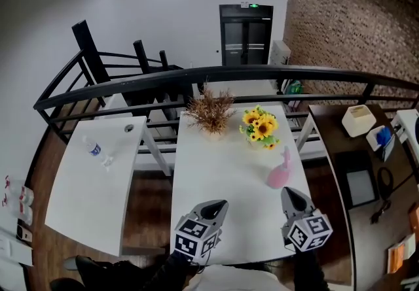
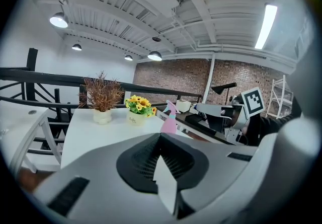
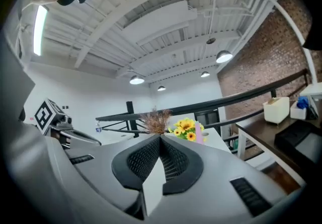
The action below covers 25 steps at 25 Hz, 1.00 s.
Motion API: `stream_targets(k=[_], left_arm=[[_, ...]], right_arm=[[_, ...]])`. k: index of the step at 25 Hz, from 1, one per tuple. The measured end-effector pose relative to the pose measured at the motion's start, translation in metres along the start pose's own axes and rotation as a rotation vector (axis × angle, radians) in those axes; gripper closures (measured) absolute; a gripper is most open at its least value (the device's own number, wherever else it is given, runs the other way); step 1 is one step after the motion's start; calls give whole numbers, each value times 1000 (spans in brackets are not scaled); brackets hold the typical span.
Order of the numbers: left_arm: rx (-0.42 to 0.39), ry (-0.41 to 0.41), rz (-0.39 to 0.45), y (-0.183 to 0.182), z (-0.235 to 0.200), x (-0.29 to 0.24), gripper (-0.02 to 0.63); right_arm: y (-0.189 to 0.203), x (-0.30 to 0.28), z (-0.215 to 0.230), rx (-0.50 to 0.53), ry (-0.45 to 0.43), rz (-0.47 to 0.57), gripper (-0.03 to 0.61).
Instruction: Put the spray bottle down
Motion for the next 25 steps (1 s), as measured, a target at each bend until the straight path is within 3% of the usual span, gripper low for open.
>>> stream_targets(k=[4, 12, 25], left_arm=[[-12, 5, 15, -8, 6, 0, 623], [-19, -8, 20, -14, 7, -1, 623], [-18, -14, 3, -13, 7, -3, 623]], right_arm=[[-19, -6, -7, 55, -39, 2, 591], [0, -18, -8, 29, -40, -75, 591], [6, -29, -11, 30, -64, -110, 591]])
Point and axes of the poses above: the fingertips, and each gripper's own axes: x backward along the fingers, z to its right, y out of its underside, the point moved 5 cm from there along x, backward along the fingers, and after that the axes turned 12 degrees about -y, right-handed, at the moved point
